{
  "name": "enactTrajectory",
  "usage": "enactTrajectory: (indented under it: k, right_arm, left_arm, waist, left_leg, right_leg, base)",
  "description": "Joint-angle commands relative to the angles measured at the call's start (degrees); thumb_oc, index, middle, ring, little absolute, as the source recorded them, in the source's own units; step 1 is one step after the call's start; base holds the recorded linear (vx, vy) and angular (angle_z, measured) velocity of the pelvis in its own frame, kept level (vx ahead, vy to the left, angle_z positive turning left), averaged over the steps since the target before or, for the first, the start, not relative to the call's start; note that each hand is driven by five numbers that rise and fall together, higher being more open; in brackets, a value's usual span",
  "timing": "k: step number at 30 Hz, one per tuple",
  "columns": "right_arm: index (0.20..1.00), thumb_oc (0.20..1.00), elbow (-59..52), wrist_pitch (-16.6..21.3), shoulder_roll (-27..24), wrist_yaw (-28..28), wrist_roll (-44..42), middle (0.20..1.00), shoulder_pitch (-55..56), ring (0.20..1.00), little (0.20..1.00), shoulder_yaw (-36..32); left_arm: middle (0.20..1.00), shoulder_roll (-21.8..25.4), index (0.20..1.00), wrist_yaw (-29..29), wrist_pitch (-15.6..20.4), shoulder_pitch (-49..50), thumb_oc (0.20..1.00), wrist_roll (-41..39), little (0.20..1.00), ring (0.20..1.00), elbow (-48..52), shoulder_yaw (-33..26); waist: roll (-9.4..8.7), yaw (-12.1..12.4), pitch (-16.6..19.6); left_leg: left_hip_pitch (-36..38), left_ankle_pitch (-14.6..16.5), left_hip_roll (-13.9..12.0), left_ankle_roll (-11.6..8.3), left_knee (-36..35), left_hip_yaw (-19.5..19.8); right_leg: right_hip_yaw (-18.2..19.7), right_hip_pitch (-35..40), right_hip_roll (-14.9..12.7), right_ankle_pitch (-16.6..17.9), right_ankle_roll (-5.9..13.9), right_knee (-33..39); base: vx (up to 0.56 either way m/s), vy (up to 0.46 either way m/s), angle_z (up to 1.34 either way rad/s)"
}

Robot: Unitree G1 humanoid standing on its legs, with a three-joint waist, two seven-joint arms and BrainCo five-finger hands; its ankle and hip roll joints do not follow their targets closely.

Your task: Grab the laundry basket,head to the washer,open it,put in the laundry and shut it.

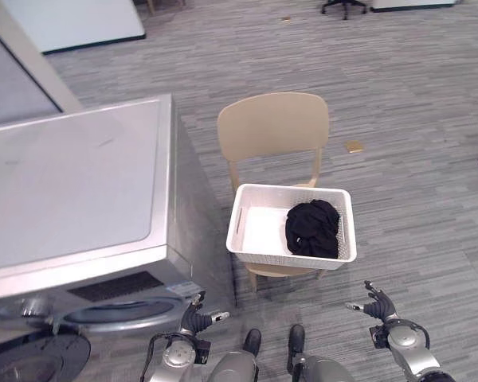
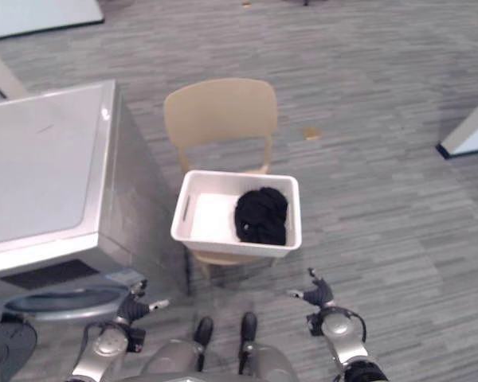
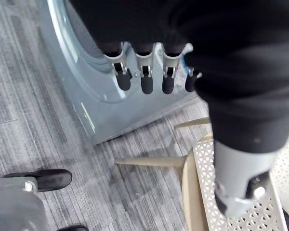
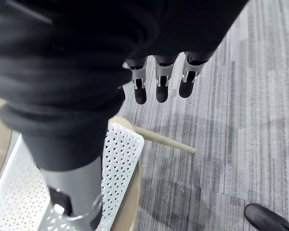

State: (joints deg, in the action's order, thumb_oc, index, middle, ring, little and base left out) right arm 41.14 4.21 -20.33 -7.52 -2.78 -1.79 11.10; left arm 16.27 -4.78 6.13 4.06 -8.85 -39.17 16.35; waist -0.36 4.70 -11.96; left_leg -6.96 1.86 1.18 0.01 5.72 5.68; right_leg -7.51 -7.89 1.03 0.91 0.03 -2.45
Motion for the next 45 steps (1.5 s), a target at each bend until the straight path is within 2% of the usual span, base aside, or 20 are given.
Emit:
enactTrajectory:
  k: [1, 5, 8, 10, 11, 14, 15, 16, 20, 24, 27, 31, 32, 36, 40, 42, 43, 45]
  right_arm:
    - [1.0, 1.0, -5.04, 1.92, -1.57, -1.66, -0.82, 1.0, 2.34, 1.0, 1.0, -2.09]
    - [1.0, 1.0, -8.68, 1.83, -2.12, -1.58, 2.05, 1.0, 2.53, 1.0, 1.0, -1.71]
    - [1.0, 1.0, -13.78, 1.86, -3.97, -2.13, 6.39, 1.0, 1.97, 1.0, 1.0, -1.77]
    - [1.0, 1.0, -14.88, 1.56, -4.68, -1.94, 7.47, 1.0, 1.74, 1.0, 1.0, -1.71]
    - [1.0, 1.0, -17.59, 1.78, -6.54, -2.53, 10.97, 1.0, 1.33, 1.0, 1.0, -1.37]
    - [1.0, 1.0, -20.3, 1.57, -12.64, -2.96, 18.45, 1.0, -1.74, 1.0, 1.0, 0.08]
    - [1.0, 1.0, -21.19, 1.43, -16.02, -2.82, 20.8, 1.0, -3.95, 1.0, 1.0, 1.49]
    - [1.0, 1.0, -20.26, 1.26, -18.56, -2.32, 22.83, 1.0, -6.59, 1.0, 1.0, 3.5]
    - [1.0, 1.0, -14.6, 0.51, -22.32, -2.35, 24.51, 1.0, -14.79, 1.0, 1.0, 9.59]
    - [1.0, 1.0, -4.14, -1.14, -21.47, -3.69, 25.48, 1.0, -24.87, 1.0, 1.0, 16.26]
    - [1.0, 1.0, 3.04, -2.04, -21.01, -4.87, 25.84, 1.0, -30.72, 1.0, 1.0, 19.77]
    - [1.0, 1.0, 11.05, -3.63, -20.26, -6.78, 26.92, 1.0, -36.08, 1.0, 1.0, 22.6]
    - [1.0, 1.0, 16.86, -4.98, -20.4, -8.52, 27.87, 1.0, -40.1, 1.0, 1.0, 23.89]
    - [1.0, 1.0, 25.26, -6.57, -19.46, -11.7, 26.61, 1.0, -44.62, 1.0, 1.0, 23.21]
    - [1.0, 1.0, 28.73, -6.47, -19.33, -11.01, 23.04, 1.0, -47.2, 1.0, 1.0, 23.39]
    - [0.388, 0.388, 27.2, -5.75, -18.81, -9.97, 21.61, 0.388, -47.01, 0.388, 0.388, 23.85]
    - [0.2, 0.2, 25.56, -5.2, -17.93, -9.55, 18.6, 0.2, -46.68, 0.2, 0.2, 22.98]
    - [0.2, 0.2, 22.09, -4.47, -16.97, -8.94, 14.26, 0.2, -44.92, 0.2, 0.2, 20.82]
  left_arm:
    - [1.0, 1.98, 1.0, -0.95, 1.05, -1.38, 1.0, -0.71, 1.0, 1.0, 2.6, -2.88]
    - [1.0, 2.92, 1.0, -0.75, 0.43, 1.16, 1.0, 0.22, 1.0, 1.0, 1.7, -5.22]
    - [1.0, 4.0, 1.0, -0.89, 0.33, 2.24, 1.0, 0.94, 1.0, 1.0, 1.57, -7.11]
    - [1.0, 4.31, 1.0, -0.89, 0.36, 2.19, 1.0, 1.23, 1.0, 1.0, 1.27, -7.37]
    - [1.0, 4.93, 1.0, -1.17, 0.64, 1.63, 1.0, 2.12, 1.0, 1.0, 0.49, -7.49]
    - [1.0, 5.44, 1.0, -1.48, 1.64, 0.76, 1.0, 3.17, 1.0, 1.0, 0.08, -7.57]
    - [1.0, 5.96, 1.0, -1.65, 2.3, 0.19, 1.0, 3.1, 1.0, 1.0, -0.11, -7.2]
    - [1.0, 6.2, 1.0, -1.45, 2.51, 0.54, 1.0, 3.36, 1.0, 1.0, 0.13, -7.0]
    - [1.0, 6.85, 1.0, -1.54, 2.91, 0.7, 1.0, 2.33, 1.0, 1.0, -0.44, -6.41]
    - [1.0, 6.56, 1.0, -2.57, 3.76, -2.11, 1.0, 0.26, 1.0, 1.0, -1.25, -3.98]
    - [1.0, 6.52, 1.0, -3.47, 4.39, -4.52, 1.0, -1.33, 1.0, 1.0, -2.13, -2.84]
    - [1.0, 6.68, 1.0, -4.5, 5.08, -6.48, 1.0, -3.1, 1.0, 1.0, -2.8, -1.73]
    - [1.0, 6.87, 1.0, -5.3, 5.48, -7.94, 1.0, -4.51, 1.0, 1.0, -2.79, -1.49]
    - [1.0, 6.57, 1.0, -6.83, 6.15, -9.88, 1.0, -6.36, 1.0, 1.0, -1.47, -0.29]
    - [1.0, 6.56, 1.0, -6.6, 6.34, -11.06, 1.0, -7.32, 1.0, 1.0, -0.38, 0.44]
    - [1.0, 6.34, 1.0, -6.34, 6.32, -11.04, 1.0, -7.05, 1.0, 1.0, -0.88, 0.73]
    - [1.0, 6.22, 1.0, -6.28, 6.27, -11.5, 1.0, -6.89, 1.0, 1.0, -1.06, 1.07]
    - [1.0, 5.96, 1.0, -6.16, 6.04, -11.59, 1.0, -6.8, 1.0, 1.0, -1.18, 0.95]
  waist:
    - [-0.97, -2.61, 1.55]
    - [-2.12, -2.16, 2.55]
    - [-2.3, -1.63, 2.17]
    - [-2.32, -1.58, 1.78]
    - [-2.19, -2.0, 1.06]
    - [-1.86, -2.57, 0.31]
    - [-2.64, -2.69, -0.15]
    - [-3.22, -1.96, 0.02]
    - [-3.15, -0.1, 0.1]
    - [-1.5, 2.16, -2.86]
    - [-0.6, 3.14, -4.14]
    - [0.51, 4.13, -5.49]
    - [1.3, 4.6, -6.23]
    - [2.75, 5.31, -7.57]
    - [3.71, 5.97, -8.3]
    - [3.62, 6.06, -8.45]
    - [3.44, 5.94, -8.44]
    - [3.21, 5.7, -8.14]
  left_leg:
    - [-0.71, 0.38, -0.22, 0.42, -1.35, -10.29]
    - [0.02, 1.52, 0.27, 1.15, -0.98, -10.75]
    - [1.15, 3.11, 0.49, 2.42, -0.71, -11.25]
    - [1.16, 3.42, 0.61, 2.65, -0.11, -11.11]
    - [1.55, 4.01, 0.85, 2.75, 0.56, -9.85]
    - [2.89, 4.45, 1.14, 2.19, 0.41, -7.55]
    - [3.2, 4.78, 1.78, 1.47, 1.11, -5.75]
    - [2.96, 5.08, 2.05, 1.05, 1.26, -5.47]
    - [-0.23, 2.41, 0.95, -0.63, -0.62, -3.76]
    - [-5.8, -1.44, 0.59, -1.64, -2.62, -0.91]
    - [-8.5, -3.16, 0.53, -2.03, -3.24, 0.23]
    - [-10.93, -4.83, 0.49, -2.29, -4.3, 1.09]
    - [-12.38, -5.84, 0.39, -2.59, -5.19, 1.3]
    - [-14.83, -7.18, 0.69, -2.89, -6.03, 1.34]
    - [-16.64, -8.19, 0.89, -3.08, -6.65, 1.5]
    - [-16.34, -8.21, 0.87, -3.15, -6.86, 1.66]
    - [-16.06, -8.21, 0.98, -3.17, -6.97, 1.76]
    - [-15.54, -8.05, 1.06, -3.15, -7.27, 1.81]
  right_leg:
    - [-0.18, 4.07, -3.99, -4.94, 4.84, -0.63]
    - [0.21, 5.06, -4.43, -6.03, 5.46, -1.86]
    - [1.06, 2.35, -5.06, -6.67, 6.79, -10.65]
    - [1.46, 1.0, -5.13, -6.65, 7.24, -13.53]
    - [3.95, -1.5, -4.14, -6.43, 7.75, -17.65]
    - [7.44, -4.29, -3.93, -5.49, 6.97, -14.58]
    - [9.15, -3.86, -4.44, -4.35, 7.22, -10.21]
    - [9.03, -3.24, -4.9, -3.73, 7.07, -8.16]
    - [6.42, -3.08, -4.66, -2.53, 6.45, -4.34]
    - [3.72, -6.85, -4.67, -1.56, 5.69, -3.04]
    - [2.92, -9.72, -4.68, -1.03, 5.34, -3.12]
    - [2.28, -12.14, -4.68, -0.5, 5.13, -2.91]
    - [2.03, -13.93, -4.67, 0.07, 5.2, -2.68]
    - [2.25, -16.48, -4.58, 0.91, 5.29, -2.27]
    - [2.5, -18.47, -4.44, 1.44, 5.49, -1.89]
    - [2.65, -18.06, -4.38, 1.24, 5.47, -1.67]
    - [2.85, -17.81, -4.31, 1.29, 5.44, -1.46]
    - [3.1, -17.34, -4.31, 1.34, 5.42, -1.15]
  base:
    - [0.19, 0.085, 1.17]
    - [0.19, 0.136, 0.05]
    - [0.11, 0.161, -0.33]
    - [0.04, 0.062, -0.12]
    - [0.08, 0.049, 0.05]
    - [0.14, -0.073, 0.28]
    - [0.12, -0.186, 0.56]
    - [0.1, -0.219, 0.82]
    - [-0.03, -0.203, 0.55]
    - [-0.15, -0.134, 0.34]
    - [-0.09, -0.05, 0.25]
    - [-0.07, -0.027, 0.13]
    - [-0.1, 0.001, 0.18]
    - [-0.09, 0.024, 0.07]
    - [-0.06, 0.016, 0.02]
    - [-0.01, -0.011, 0.06]
    - [0.0, -0.006, 0.03]
    - [0.0, 0.0, 0.0]
